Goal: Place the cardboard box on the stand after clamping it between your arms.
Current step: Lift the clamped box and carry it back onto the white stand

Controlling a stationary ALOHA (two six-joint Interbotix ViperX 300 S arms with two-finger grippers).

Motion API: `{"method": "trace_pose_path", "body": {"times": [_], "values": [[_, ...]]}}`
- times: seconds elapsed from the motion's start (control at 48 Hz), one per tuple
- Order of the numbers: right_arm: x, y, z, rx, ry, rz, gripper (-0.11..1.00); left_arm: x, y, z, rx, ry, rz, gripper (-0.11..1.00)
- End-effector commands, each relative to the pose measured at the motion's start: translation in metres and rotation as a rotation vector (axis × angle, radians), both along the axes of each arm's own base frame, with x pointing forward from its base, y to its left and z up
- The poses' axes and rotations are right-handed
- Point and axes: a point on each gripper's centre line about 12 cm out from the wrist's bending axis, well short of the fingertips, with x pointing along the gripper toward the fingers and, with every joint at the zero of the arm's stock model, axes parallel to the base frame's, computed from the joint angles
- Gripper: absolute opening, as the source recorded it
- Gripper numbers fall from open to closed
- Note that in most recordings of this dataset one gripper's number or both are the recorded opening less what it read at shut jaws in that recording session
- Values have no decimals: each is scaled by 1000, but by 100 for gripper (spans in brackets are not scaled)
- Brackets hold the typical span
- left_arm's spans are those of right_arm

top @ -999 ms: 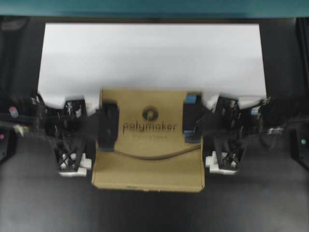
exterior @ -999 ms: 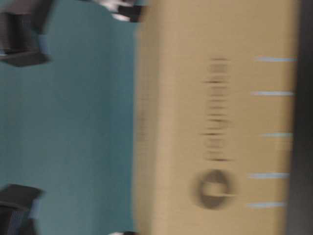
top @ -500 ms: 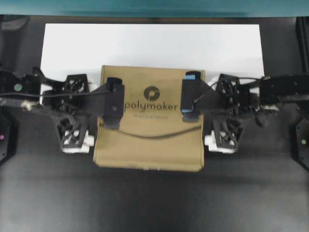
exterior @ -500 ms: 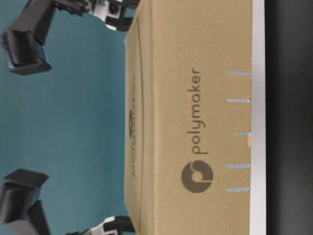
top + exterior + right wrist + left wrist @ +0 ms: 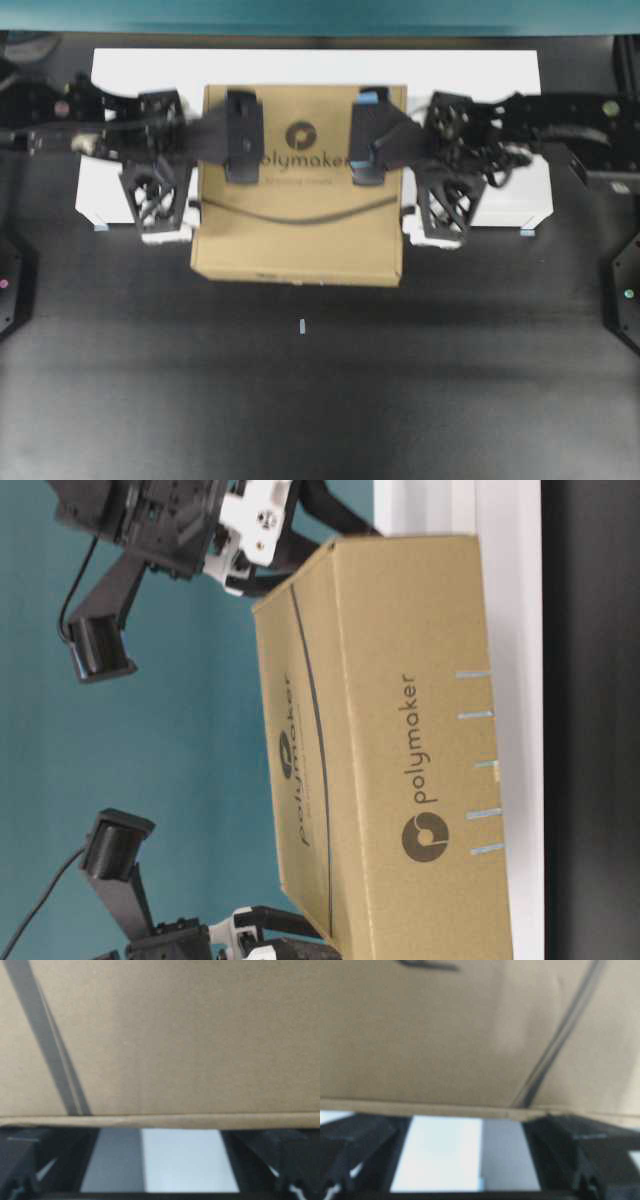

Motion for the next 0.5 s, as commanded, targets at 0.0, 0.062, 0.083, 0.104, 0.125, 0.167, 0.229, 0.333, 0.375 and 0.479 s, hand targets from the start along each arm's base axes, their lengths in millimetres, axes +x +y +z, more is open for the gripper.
{"method": "trace_pose_path", "body": {"times": [0.0, 0.062, 0.083, 0.104, 0.125, 0.167, 0.229, 0.333, 0.375, 0.479], "values": [[30, 6, 27, 14, -119, 18, 82, 27, 12, 46, 29, -169, 30, 79], [31, -1, 27, 4, -111, 24, 82, 28, 19, 45, 35, -167, 39, 79], [31, -3, 27, 0, -111, 23, 82, 28, 22, 46, 39, -168, 42, 79], [31, -6, 27, -2, -109, 21, 82, 28, 25, 45, 41, -165, 45, 79], [31, -8, 26, -5, -106, 20, 82, 29, 29, 45, 45, -162, 47, 79], [30, -15, 26, -12, -103, 15, 82, 30, 33, 43, 51, -157, 49, 79], [28, -24, 21, -19, -87, 8, 82, 30, 40, 43, 60, -152, 52, 79], [25, -37, 12, -26, -65, -7, 82, 32, 50, 40, 74, -141, 48, 79], [23, -41, 8, -27, -55, -12, 82, 33, 54, 41, 81, -140, 48, 79], [20, -51, -5, -29, -33, -22, 82, 33, 62, 40, 91, -133, 48, 79]]}}
